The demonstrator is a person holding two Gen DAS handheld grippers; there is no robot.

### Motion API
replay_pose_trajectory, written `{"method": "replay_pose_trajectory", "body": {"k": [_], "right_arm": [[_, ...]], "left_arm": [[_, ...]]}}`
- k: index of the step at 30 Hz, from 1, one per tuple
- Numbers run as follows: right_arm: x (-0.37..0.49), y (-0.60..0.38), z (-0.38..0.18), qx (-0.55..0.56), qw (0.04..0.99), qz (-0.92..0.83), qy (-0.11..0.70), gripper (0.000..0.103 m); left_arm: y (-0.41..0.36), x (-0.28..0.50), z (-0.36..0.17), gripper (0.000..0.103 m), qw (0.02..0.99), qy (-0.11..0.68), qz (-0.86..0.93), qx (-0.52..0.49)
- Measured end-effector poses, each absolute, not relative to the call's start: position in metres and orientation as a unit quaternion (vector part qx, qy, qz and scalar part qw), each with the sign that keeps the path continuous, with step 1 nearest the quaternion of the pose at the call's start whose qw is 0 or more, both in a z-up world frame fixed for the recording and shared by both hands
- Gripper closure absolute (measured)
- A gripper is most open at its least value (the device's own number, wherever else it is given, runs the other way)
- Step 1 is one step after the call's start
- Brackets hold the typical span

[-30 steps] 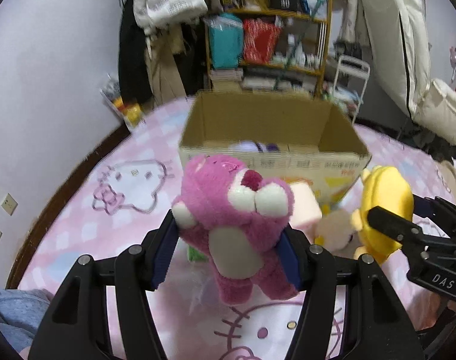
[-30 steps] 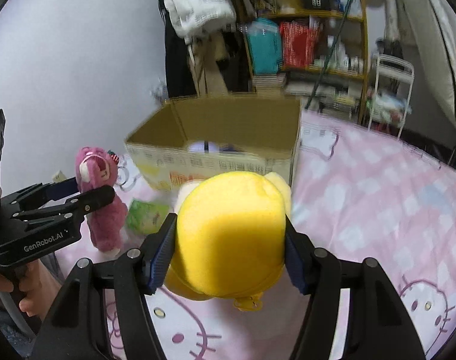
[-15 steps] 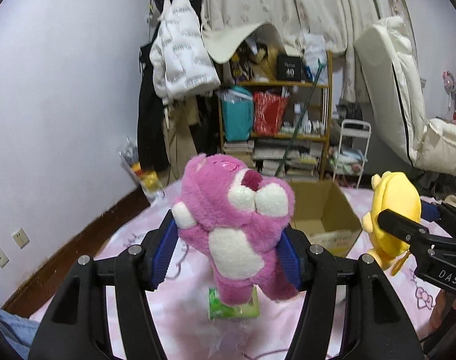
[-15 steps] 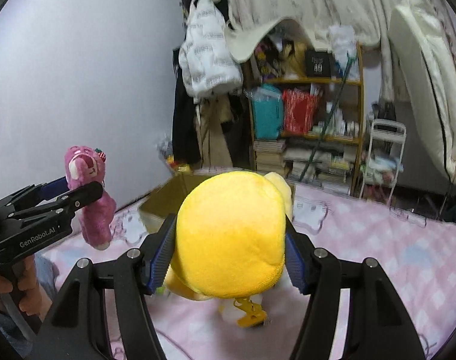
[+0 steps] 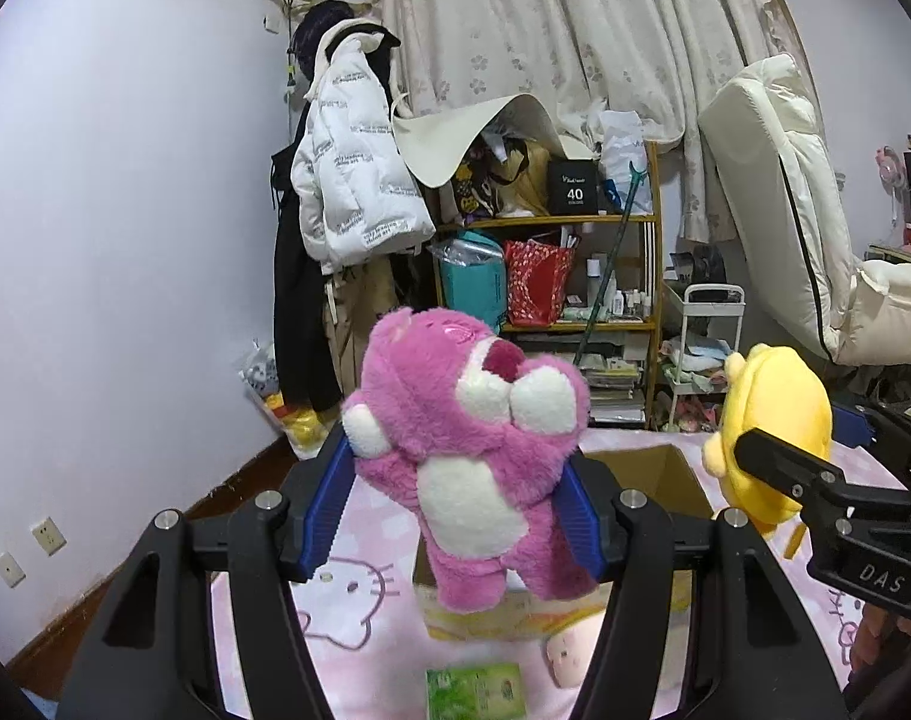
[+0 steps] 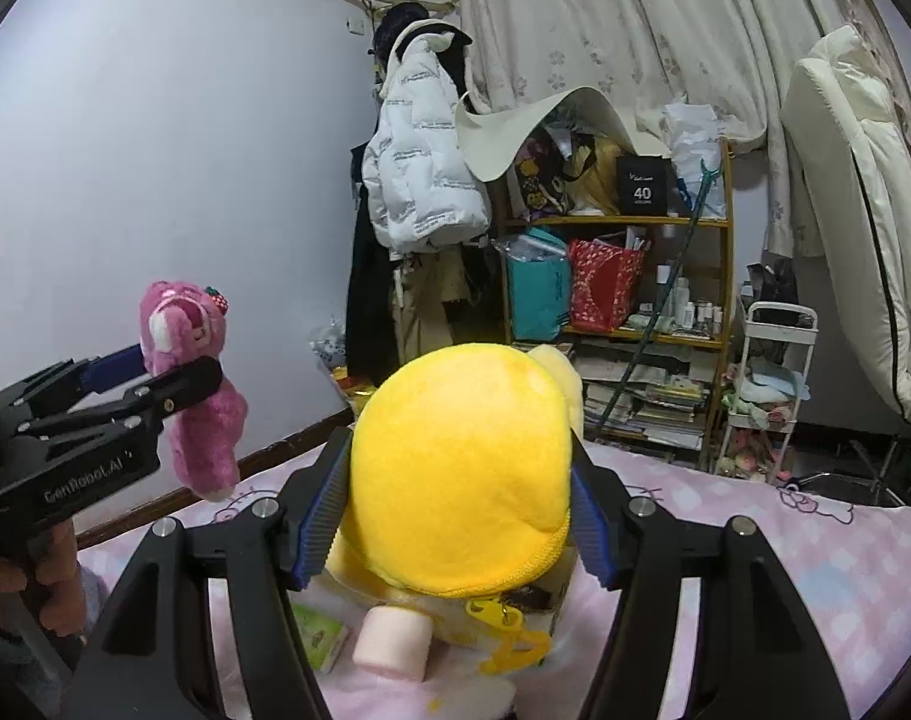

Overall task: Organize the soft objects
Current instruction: 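Lift the yellow plush with right tool while left tool carries the pink bear over the box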

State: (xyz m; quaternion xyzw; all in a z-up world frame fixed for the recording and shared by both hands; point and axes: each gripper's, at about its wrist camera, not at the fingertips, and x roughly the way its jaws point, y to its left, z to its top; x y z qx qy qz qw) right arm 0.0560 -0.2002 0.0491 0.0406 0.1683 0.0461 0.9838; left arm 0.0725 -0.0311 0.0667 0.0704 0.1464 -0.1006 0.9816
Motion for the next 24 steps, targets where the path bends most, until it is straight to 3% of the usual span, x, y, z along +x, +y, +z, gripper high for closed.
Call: {"method": "replay_pose_trajectory", "body": {"k": [10,24], "right_arm": [[0.085,-0.211,0.055,0.025,0.987,0.036,0.157,0.032],[0.119,-0.220,0.006,0.055,0.978,0.039,0.195,0.031]], "left_arm": [[-0.039,0.107,0.060,0.041,0.978,0.158,-0.107,0.080],[-0.042,0.149,0.010,0.041,0.966,0.217,-0.118,0.073]]}}
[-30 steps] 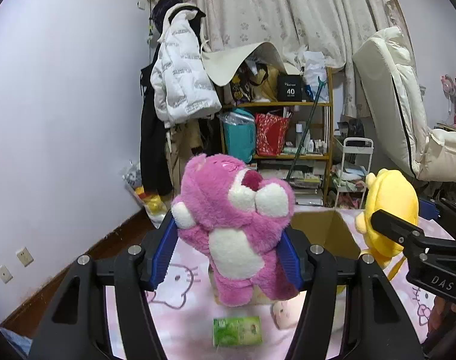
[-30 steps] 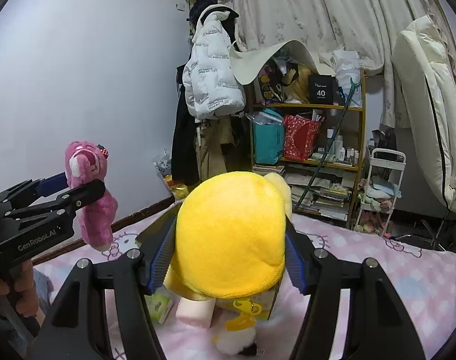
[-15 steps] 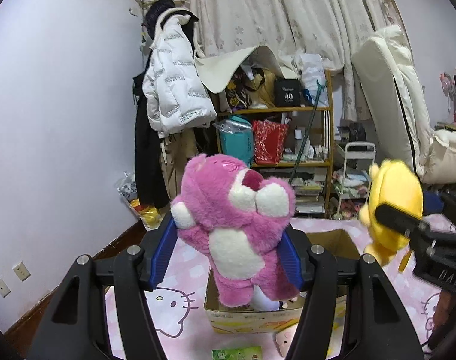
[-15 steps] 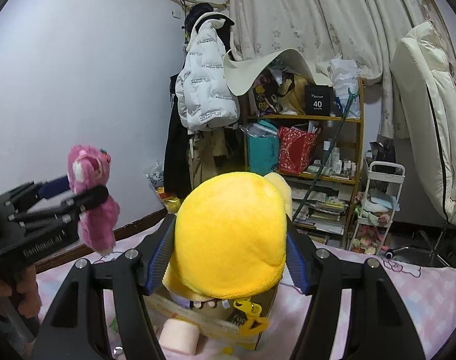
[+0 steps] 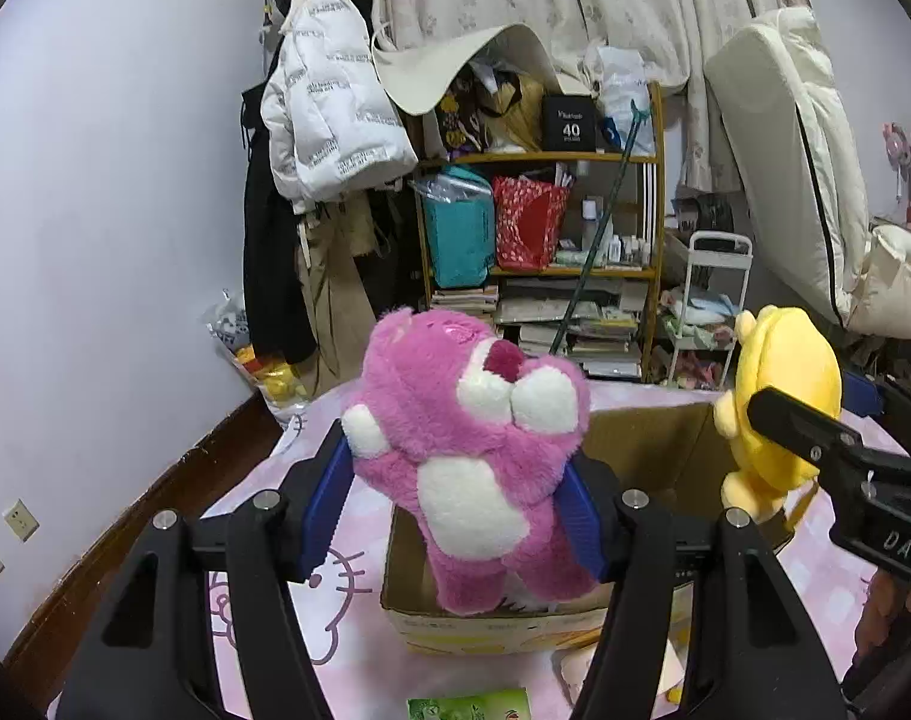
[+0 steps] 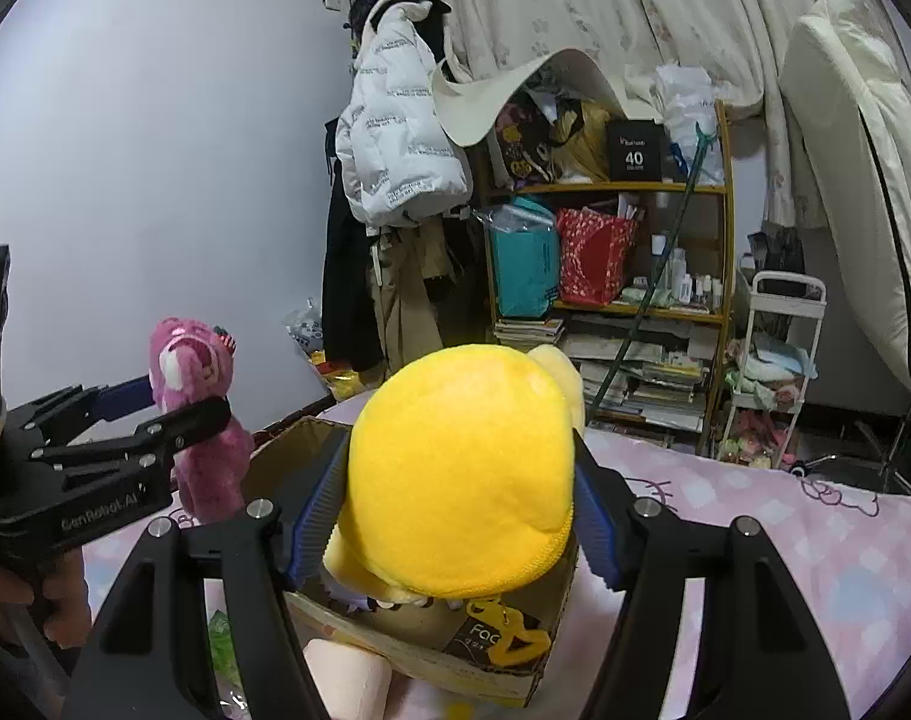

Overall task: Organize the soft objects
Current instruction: 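Lift the yellow plush with right tool while left tool carries the pink bear over the box, then open right tool releasing the yellow plush in the box while left tool releases the bear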

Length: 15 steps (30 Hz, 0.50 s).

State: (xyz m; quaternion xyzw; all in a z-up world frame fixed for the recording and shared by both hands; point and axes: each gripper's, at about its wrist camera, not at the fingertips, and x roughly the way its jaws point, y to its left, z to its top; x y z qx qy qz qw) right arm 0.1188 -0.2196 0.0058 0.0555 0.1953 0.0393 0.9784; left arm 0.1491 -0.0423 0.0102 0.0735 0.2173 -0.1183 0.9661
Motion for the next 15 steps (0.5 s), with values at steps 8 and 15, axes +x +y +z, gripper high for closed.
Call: {"method": "replay_pose_trajectory", "body": {"k": [8,15], "right_arm": [[0.132,-0.222,-0.015,0.060,0.971,0.043,0.227,0.030],[0.138,-0.222,-0.022,0.061,0.967,0.045,0.242,0.027]], "left_arm": [[-0.040,0.161,-0.006,0.037,0.958,0.245,-0.135,0.056],[-0.039,0.166,-0.016,0.035,0.956,0.257,-0.133,0.054]]}}
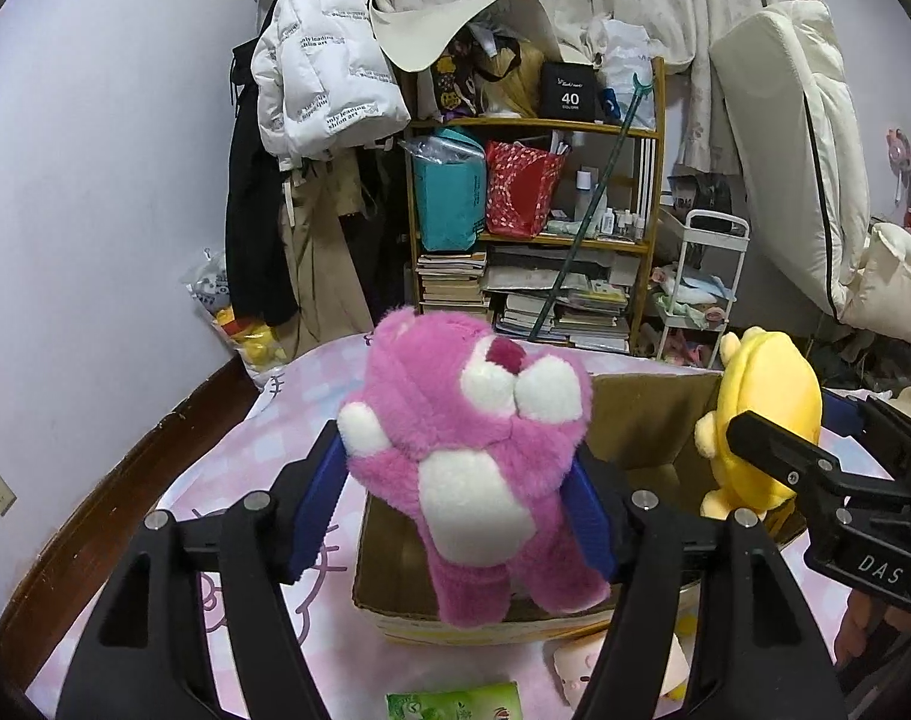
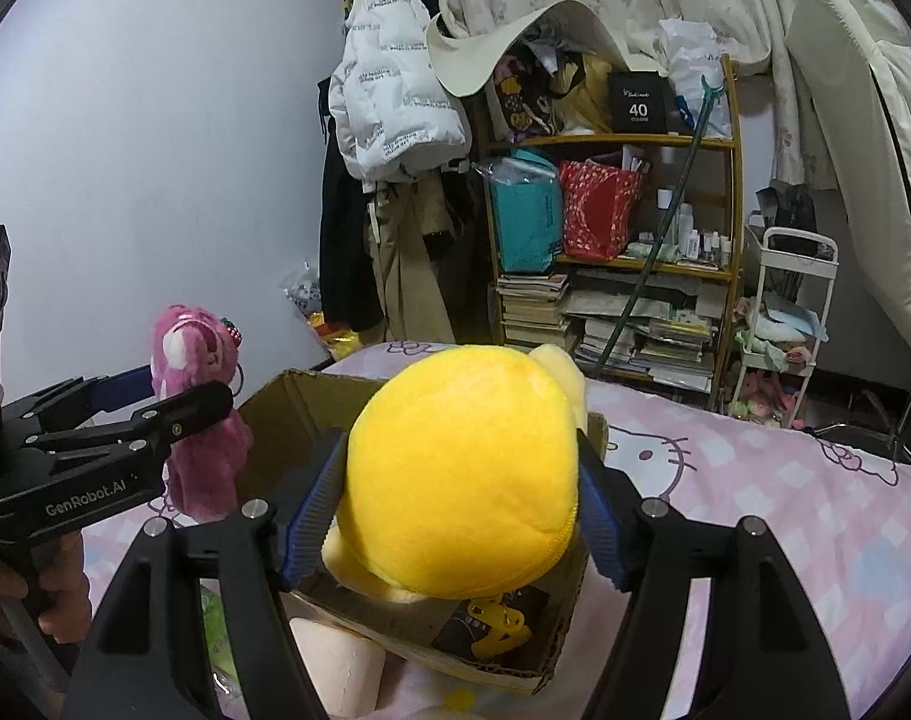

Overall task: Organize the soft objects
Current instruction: 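Open right tool releasing the yellow plush in the box while left tool releases the bear, then withdraw both tools toward the pink roll cushion and white pompom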

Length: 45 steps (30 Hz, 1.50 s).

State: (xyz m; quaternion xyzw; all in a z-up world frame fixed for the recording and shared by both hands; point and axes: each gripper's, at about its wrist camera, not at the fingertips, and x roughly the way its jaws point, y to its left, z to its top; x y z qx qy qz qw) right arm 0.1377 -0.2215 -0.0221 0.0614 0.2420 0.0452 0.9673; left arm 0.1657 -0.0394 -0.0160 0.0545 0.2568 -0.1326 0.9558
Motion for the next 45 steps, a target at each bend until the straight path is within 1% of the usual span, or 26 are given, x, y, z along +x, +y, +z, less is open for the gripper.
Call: {"method": "replay_pose_trajectory", "body": {"k": [4,6,9,10,11,16,17,19,21,22,23,25,30,37,45], "right_arm": [[0.139,-0.224,-0.024,0.068,0.965,0.047,0.251,0.024],[0.138,-0.225,-0.024,0.070,0.964,0.048,0.252,0.022],[0.138,-0.226,-0.024,0.068,0.965,0.043,0.250,0.020],[0.137,-0.226,-0.023,0.069,0.965,0.043,0.250,0.014],[0.136,-0.226,-0.023,0.070,0.965,0.043,0.250,0.012],[0.129,-0.225,-0.021,0.068,0.964,0.039,0.253,0.012],[0.127,-0.225,-0.020,0.070,0.964,0.038,0.256,0.012],[0.122,-0.224,-0.019,0.070,0.963,0.036,0.256,0.012],[0.116,-0.222,-0.014,0.068,0.964,0.037,0.254,0.011],[0.113,-0.221,-0.013,0.067,0.965,0.037,0.252,0.009],[0.110,-0.220,-0.010,0.065,0.966,0.036,0.249,0.004],[0.103,-0.218,-0.005,0.063,0.967,0.035,0.243,0.002],[0.084,-0.210,0.004,0.048,0.970,0.033,0.237,0.002],[0.062,-0.201,0.006,0.042,0.968,0.038,0.245,0.001],[0.045,-0.192,-0.003,0.047,0.962,0.044,0.265,0.001]], "left_arm": [[-0.040,0.164,-0.017,0.023,0.955,0.261,-0.129,0.057],[-0.039,0.162,-0.017,0.023,0.955,0.261,-0.127,0.060],[-0.039,0.160,-0.017,0.019,0.953,0.268,-0.123,0.063],[-0.038,0.159,-0.017,0.018,0.953,0.271,-0.121,0.062],[-0.037,0.158,-0.017,0.018,0.953,0.272,-0.119,0.061],[-0.032,0.147,-0.013,0.016,0.952,0.276,-0.111,0.068],[-0.032,0.145,-0.012,0.015,0.952,0.276,-0.110,0.069],[-0.030,0.138,-0.010,0.009,0.952,0.278,-0.104,0.072],[-0.027,0.133,-0.008,0.009,0.949,0.292,-0.097,0.067],[-0.025,0.131,-0.006,0.009,0.947,0.299,-0.096,0.062],[-0.023,0.128,-0.005,0.009,0.947,0.302,-0.096,0.059],[-0.020,0.120,-0.001,0.009,0.945,0.306,-0.094,0.062],[-0.019,0.099,0.004,0.009,0.941,0.315,-0.087,0.091],[-0.008,0.078,0.008,0.009,0.940,0.323,-0.068,0.090],[0.003,0.065,-0.003,0.009,0.929,0.354,-0.061,0.093]]}}
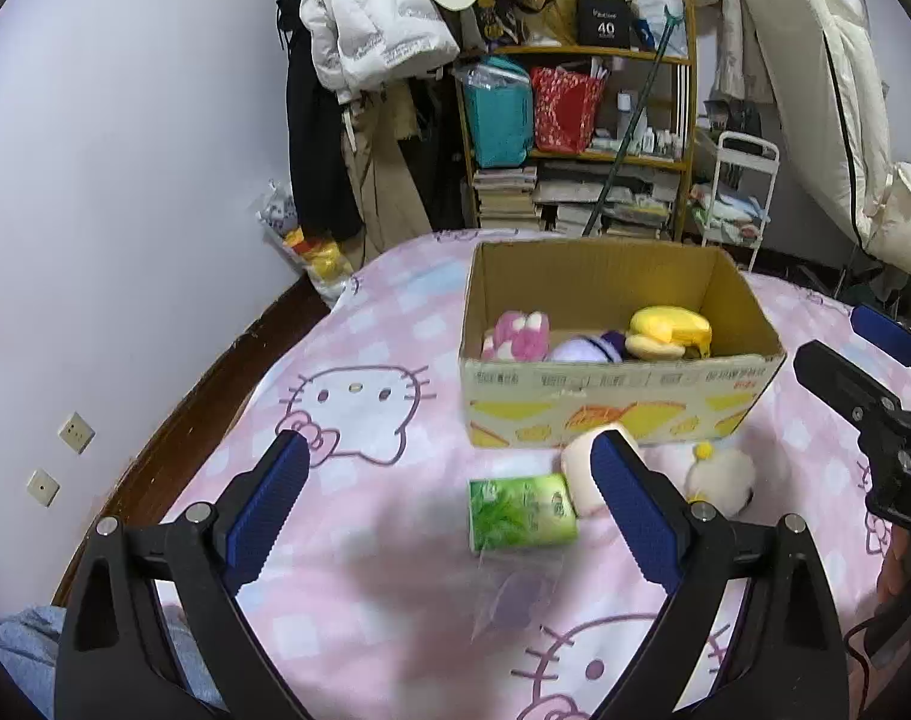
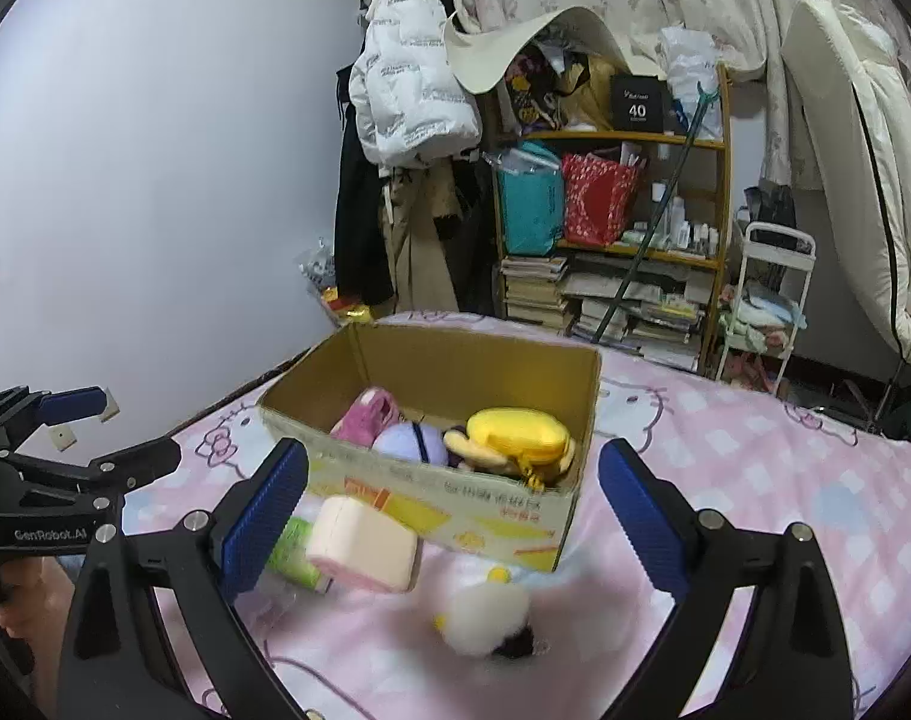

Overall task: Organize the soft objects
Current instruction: 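Withdraw both tools toward the pink roll cushion and white pompom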

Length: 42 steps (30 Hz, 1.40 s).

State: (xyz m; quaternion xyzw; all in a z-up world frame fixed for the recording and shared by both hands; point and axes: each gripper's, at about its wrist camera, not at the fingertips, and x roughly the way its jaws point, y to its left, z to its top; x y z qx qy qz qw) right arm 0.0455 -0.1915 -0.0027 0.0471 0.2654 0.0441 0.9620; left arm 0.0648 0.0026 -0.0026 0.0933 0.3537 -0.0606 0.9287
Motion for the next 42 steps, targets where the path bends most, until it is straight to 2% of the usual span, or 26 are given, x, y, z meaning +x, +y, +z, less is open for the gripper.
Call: {"method": "replay_pose_trajectory", "body": {"k": [42], "right_arm": [[0.093,-0.205,-0.112,0.097,0.877,0.026,0.469,0.001]], "left_arm": [[-0.030,0.116,-0.124,0.009,0.807,0.564,-0.099,0.145]]}}
